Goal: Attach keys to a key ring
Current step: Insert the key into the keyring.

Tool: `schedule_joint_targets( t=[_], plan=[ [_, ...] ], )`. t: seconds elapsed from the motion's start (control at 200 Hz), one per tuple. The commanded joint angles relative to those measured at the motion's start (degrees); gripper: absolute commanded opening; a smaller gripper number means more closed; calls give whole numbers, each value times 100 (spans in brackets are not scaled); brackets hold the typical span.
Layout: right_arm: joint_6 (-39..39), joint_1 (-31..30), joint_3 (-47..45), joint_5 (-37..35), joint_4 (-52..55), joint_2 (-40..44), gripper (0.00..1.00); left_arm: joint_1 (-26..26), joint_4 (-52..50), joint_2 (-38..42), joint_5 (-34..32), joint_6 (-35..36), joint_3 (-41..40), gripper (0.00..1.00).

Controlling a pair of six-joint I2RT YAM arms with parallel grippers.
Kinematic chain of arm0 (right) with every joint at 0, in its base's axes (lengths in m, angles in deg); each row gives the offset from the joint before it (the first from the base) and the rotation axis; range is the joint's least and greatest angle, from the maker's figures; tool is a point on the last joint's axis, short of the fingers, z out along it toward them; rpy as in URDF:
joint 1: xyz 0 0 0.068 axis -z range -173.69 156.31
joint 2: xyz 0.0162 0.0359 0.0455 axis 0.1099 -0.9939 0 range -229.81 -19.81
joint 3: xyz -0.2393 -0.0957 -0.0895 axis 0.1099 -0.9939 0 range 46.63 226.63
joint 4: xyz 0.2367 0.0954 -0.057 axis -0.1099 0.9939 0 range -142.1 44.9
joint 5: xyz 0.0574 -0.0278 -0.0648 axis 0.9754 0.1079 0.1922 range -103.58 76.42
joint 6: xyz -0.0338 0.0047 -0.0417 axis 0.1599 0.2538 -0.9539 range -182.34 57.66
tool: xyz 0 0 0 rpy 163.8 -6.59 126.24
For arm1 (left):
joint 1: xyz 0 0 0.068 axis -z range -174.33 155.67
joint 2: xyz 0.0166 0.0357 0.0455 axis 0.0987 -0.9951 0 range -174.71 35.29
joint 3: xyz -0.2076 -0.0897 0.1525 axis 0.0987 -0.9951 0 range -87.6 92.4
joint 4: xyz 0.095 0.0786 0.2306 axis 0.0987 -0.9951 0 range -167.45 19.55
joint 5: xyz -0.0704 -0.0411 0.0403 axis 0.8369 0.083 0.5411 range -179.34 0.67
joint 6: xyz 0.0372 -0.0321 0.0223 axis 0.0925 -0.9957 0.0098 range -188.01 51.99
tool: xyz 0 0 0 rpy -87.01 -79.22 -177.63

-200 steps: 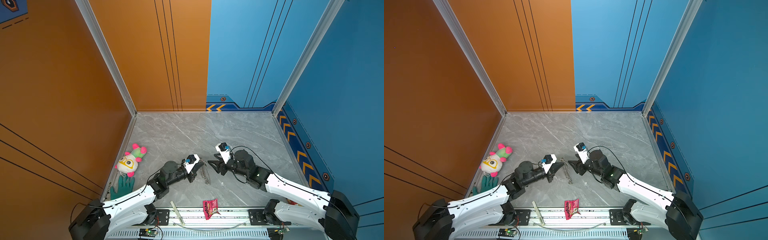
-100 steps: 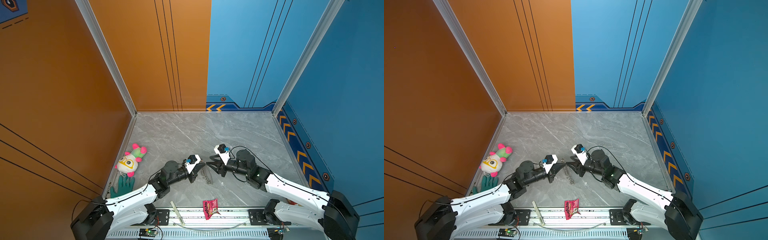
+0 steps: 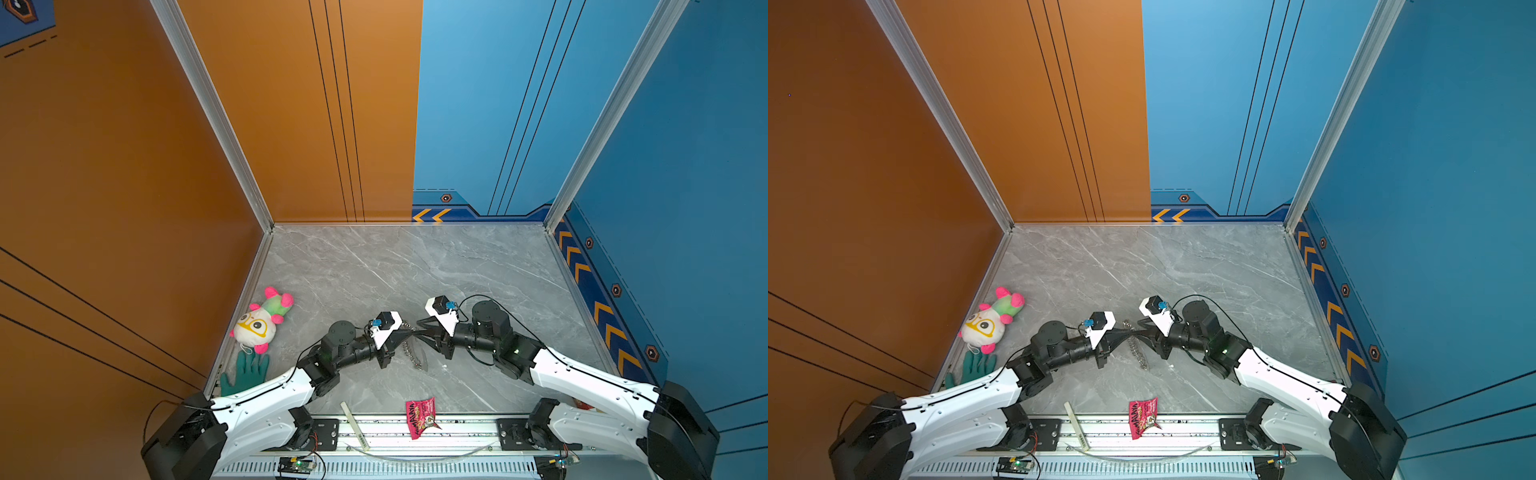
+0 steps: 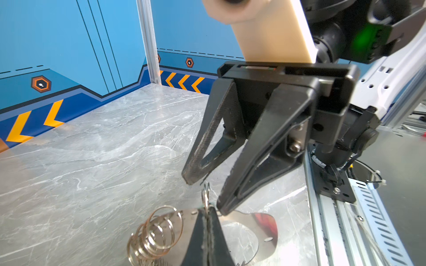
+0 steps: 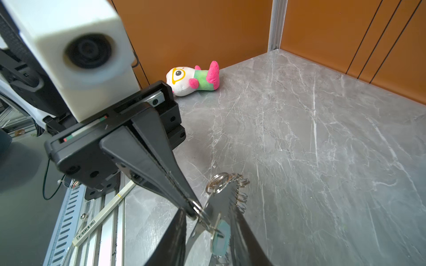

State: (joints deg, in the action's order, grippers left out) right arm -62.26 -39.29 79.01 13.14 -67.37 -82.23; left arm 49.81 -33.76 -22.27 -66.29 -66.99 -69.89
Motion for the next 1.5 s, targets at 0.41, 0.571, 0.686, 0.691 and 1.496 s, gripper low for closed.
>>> schedule_joint_targets(
  t=[0.41,0.571,0.686,0.691,1.496],
  plan=[
    [-317,36,-111,445,437,291,13,-94,295,20,438,14,-62,0],
    [-355,9,-93,439,499,298,9,-90,295,18,422,-2,-62,0],
    [-376,-43,-66,412,555,333,4,-99,295,8,363,-1,-59,0],
    [-377,-44,-66,408,557,334,4,-99,295,8,356,-3,-58,0],
    [-980,-851,1378,-1508,3172,117,0,32,-544,193,95,478,109,27]
  ],
)
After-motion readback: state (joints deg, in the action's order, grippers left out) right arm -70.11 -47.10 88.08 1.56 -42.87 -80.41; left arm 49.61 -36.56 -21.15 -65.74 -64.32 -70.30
